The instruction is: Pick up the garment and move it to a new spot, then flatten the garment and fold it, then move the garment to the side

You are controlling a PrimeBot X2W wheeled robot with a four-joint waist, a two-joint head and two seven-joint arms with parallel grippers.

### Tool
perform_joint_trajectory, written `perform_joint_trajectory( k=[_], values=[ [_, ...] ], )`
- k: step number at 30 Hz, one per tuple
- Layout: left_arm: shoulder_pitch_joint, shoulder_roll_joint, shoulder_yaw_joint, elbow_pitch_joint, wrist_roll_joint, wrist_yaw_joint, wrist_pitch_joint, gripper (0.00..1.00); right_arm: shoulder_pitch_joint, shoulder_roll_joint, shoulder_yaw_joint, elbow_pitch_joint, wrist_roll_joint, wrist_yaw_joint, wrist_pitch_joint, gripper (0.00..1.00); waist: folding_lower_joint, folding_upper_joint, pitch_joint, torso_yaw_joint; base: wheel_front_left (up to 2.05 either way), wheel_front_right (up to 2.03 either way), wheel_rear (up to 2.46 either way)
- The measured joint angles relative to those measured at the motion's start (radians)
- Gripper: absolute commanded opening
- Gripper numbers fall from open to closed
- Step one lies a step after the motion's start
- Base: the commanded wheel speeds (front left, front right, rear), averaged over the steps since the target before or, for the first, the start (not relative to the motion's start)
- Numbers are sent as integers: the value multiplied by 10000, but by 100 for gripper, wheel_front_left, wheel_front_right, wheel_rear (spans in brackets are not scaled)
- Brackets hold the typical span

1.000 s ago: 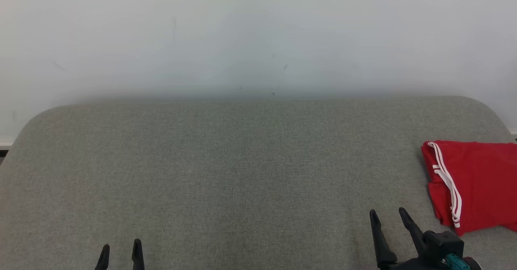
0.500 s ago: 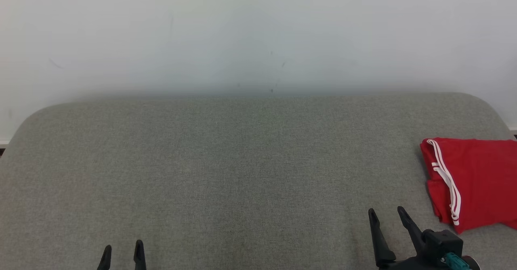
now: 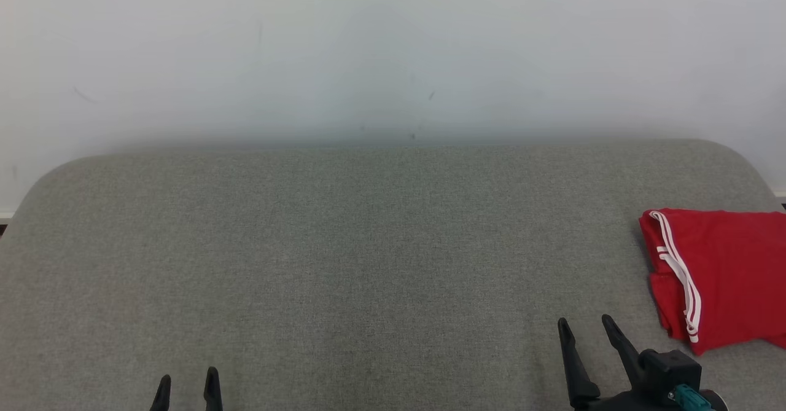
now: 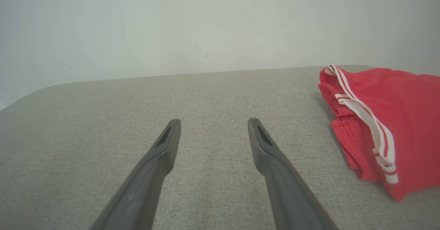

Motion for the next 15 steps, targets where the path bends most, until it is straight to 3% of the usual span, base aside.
perform_joint_trajectory(
  k=[1,7,15],
  values=[
    [0,2,13,10,6,0,0,0,0,0,2,2,0,0,0,0,0,0,-1,1,0,0,0],
    [25,-59,-25,546,-69,2,40,0,351,6,2,543,10,0,23,0,0,0,2,0,0,0,0],
    [-90,-58,10,755,-1429,2,456,0,315,6,-157,604,1505,0,267,0,0,0,32,-5,0,0,0]
  ],
)
